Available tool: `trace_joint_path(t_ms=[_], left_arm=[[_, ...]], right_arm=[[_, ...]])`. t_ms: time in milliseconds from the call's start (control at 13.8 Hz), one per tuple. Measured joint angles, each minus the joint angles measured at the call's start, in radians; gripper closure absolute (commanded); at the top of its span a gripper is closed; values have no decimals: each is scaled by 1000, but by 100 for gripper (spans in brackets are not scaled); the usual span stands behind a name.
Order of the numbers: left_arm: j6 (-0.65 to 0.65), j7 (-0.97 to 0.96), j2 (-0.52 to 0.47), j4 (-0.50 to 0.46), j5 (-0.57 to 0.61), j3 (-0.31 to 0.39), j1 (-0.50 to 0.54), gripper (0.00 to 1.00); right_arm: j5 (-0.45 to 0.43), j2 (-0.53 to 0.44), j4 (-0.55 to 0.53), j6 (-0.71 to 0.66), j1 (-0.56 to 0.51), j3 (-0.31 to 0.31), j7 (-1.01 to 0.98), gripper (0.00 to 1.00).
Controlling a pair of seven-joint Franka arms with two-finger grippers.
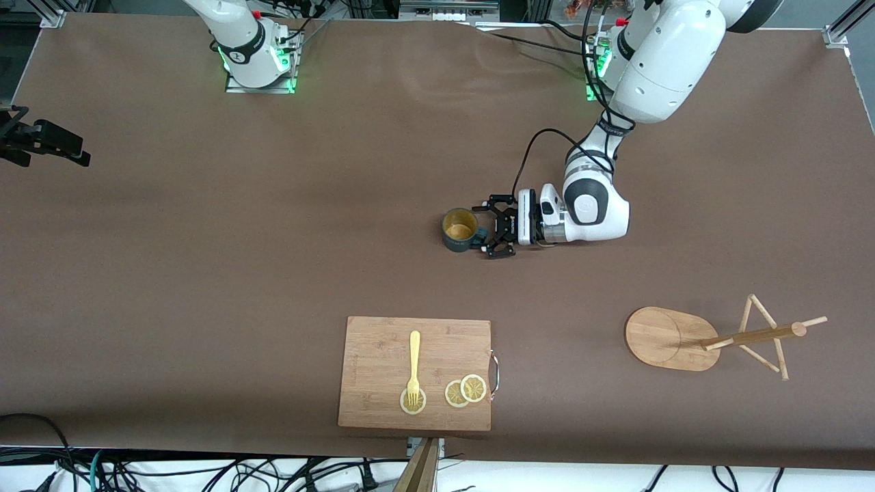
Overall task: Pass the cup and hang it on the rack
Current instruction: 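Close the left gripper on the mug handle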
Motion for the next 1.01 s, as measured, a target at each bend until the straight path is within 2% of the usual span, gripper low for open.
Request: trace_joint_path(t_ms=[144,217,361,433,505,578,1011], left_arm=[[1,4,2,-8,0,2,0,33],[1,6,2,-14,0,3,1,41],[1,8,2,-27,0,6,2,78],[1,9,2,-29,0,7,3,80],[1,10,2,-30,0,7,3,97],[1,11,2,-30,0,7,4,100],[1,0,1,-29,-1,14,9,100]], right_arm=[[0,0,0,0,4,5,0,0],[0,0,0,0,7,7,0,0],[0,1,0,0,11,7,0,0],[0,1,0,1,12,7,0,0],[0,1,0,1,12,7,0,0],[0,1,0,1,12,7,0,0],[0,1,0,1,14,7,0,0]])
